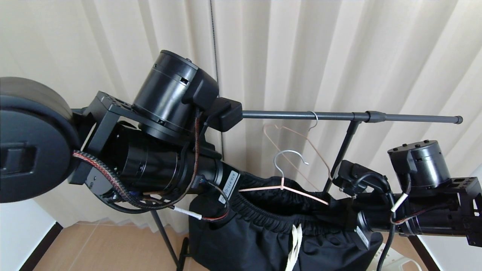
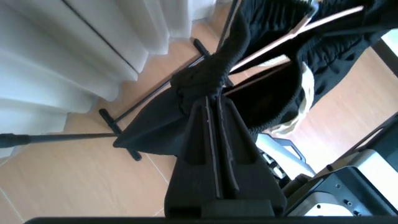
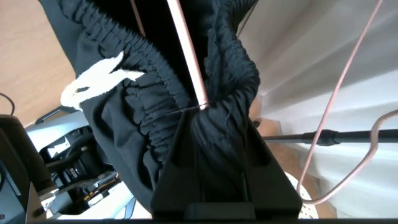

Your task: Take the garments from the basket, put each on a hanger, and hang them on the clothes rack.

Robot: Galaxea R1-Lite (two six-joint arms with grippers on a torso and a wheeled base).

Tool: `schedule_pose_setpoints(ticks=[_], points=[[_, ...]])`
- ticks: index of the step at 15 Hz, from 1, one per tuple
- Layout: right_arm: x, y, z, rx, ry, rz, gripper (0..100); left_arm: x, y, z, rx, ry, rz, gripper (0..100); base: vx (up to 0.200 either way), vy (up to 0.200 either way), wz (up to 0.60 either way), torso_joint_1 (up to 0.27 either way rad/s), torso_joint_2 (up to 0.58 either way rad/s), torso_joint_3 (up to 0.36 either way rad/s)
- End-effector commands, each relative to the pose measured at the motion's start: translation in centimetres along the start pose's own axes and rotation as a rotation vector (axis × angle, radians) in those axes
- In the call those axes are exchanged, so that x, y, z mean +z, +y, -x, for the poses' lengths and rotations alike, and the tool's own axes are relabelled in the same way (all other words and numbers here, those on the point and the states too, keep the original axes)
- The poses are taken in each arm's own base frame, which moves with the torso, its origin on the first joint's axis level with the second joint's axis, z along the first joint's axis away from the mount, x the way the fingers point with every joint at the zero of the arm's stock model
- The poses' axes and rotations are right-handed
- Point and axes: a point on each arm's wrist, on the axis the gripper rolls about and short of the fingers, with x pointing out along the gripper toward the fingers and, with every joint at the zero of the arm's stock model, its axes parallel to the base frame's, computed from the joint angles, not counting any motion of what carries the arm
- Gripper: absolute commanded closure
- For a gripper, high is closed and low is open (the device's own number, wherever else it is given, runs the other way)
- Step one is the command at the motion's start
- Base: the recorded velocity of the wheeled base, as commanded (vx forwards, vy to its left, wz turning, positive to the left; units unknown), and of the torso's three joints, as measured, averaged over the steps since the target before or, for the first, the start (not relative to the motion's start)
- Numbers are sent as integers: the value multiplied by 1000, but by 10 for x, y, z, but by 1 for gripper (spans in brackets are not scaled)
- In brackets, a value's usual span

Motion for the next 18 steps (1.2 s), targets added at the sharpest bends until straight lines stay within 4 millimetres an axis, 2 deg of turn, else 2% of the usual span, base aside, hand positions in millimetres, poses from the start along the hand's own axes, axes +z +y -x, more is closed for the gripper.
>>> schedule_pose_setpoints(ticks=[1,5,9,18], points=[[-4,2,-6,17,24,0,100,9,-4,2,-11,-32,13,100,0,0,0,0,0,0],[-1,2,-6,26,3,-31,100,7,-6,2,-16,-26,10,100,0,0,0,0,0,0],[-2,5,-1,59,-129,-20,100,-4,-6,-4,55,10,0,100,0,0,0,0,0,0],[1,7,-2,143,-284,-98,100,-9,-4,5,70,4,-1,100,0,0,0,0,0,0]])
